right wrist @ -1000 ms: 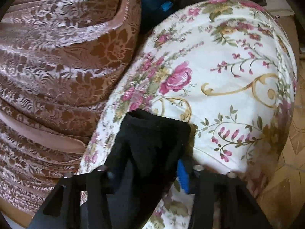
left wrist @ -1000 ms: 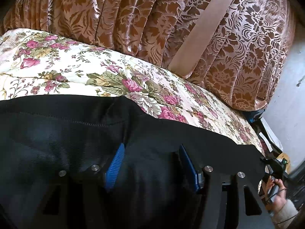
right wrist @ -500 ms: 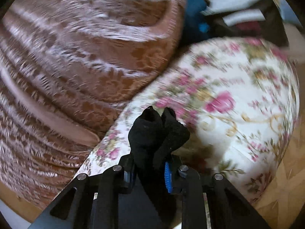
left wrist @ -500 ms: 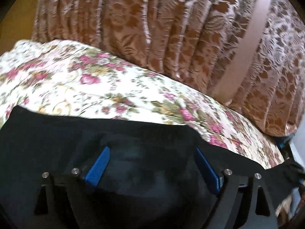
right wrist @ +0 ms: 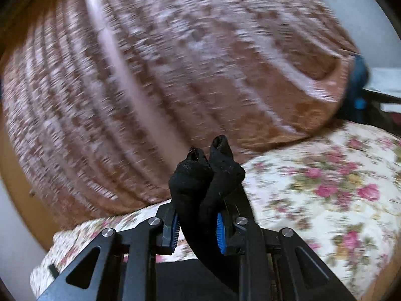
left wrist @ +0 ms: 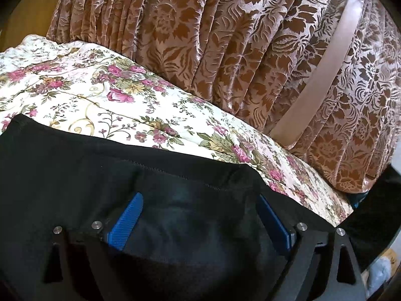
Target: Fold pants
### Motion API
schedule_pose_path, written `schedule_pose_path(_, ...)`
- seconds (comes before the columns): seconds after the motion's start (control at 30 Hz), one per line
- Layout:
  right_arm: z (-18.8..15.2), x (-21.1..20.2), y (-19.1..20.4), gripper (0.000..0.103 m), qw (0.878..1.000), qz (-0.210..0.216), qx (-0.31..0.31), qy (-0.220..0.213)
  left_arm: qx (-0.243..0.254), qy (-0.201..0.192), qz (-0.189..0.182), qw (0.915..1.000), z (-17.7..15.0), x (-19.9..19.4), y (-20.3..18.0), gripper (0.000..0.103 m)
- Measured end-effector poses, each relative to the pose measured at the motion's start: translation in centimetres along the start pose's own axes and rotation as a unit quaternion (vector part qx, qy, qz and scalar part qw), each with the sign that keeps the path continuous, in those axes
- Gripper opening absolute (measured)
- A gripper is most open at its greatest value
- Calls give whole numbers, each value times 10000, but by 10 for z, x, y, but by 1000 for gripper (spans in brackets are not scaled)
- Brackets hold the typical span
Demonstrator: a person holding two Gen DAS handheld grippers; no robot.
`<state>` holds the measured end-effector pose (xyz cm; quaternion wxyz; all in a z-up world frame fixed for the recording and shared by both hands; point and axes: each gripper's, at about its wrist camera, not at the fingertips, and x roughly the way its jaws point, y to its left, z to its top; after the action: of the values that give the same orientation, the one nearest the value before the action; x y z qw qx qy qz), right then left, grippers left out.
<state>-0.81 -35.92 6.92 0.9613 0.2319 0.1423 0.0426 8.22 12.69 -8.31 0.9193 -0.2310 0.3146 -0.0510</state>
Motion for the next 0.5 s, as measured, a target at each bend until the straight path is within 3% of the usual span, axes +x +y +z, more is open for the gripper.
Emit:
schedule_pose_path(0.3, -74, 48, 88, 23, 9842, 1160, -864, 1017, 97, 62, 114, 9999, -2, 2, -3, 92)
schedule_pose_path(0.5, -131, 79, 113, 24, 9667, 1397, -1206, 1772, 73, 47, 52, 9999, -2, 2, -1, 93)
